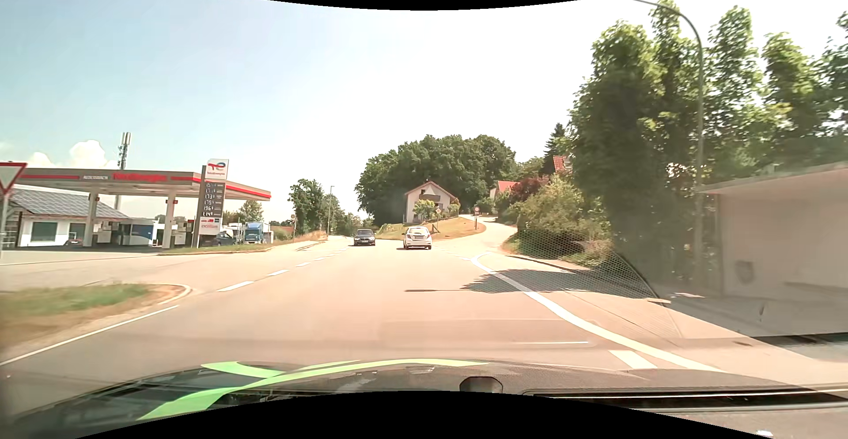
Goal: Follow the waypoints while adhering to traffic rules and regulations
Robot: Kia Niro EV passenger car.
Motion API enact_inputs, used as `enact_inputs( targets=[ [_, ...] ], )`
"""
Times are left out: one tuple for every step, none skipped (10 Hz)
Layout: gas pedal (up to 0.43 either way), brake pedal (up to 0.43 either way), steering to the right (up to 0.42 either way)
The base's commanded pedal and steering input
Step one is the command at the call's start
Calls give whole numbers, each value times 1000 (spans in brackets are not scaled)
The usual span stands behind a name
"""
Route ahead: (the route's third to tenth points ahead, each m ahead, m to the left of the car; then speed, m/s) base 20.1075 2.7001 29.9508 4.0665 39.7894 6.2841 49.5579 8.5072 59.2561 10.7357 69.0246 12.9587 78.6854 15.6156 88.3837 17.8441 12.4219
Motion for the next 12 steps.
enact_inputs(
  targets=[
    [197, 0, -38],
    [197, 0, -35],
    [197, 0, -31],
    [209, 0, -29],
    [220, 0, -28],
    [220, 0, -28],
    [228, 0, -28],
    [228, 0, -28],
    [228, 0, -27],
    [228, 0, -26],
    [240, 0, -26],
    [240, 0, -26]
  ],
)
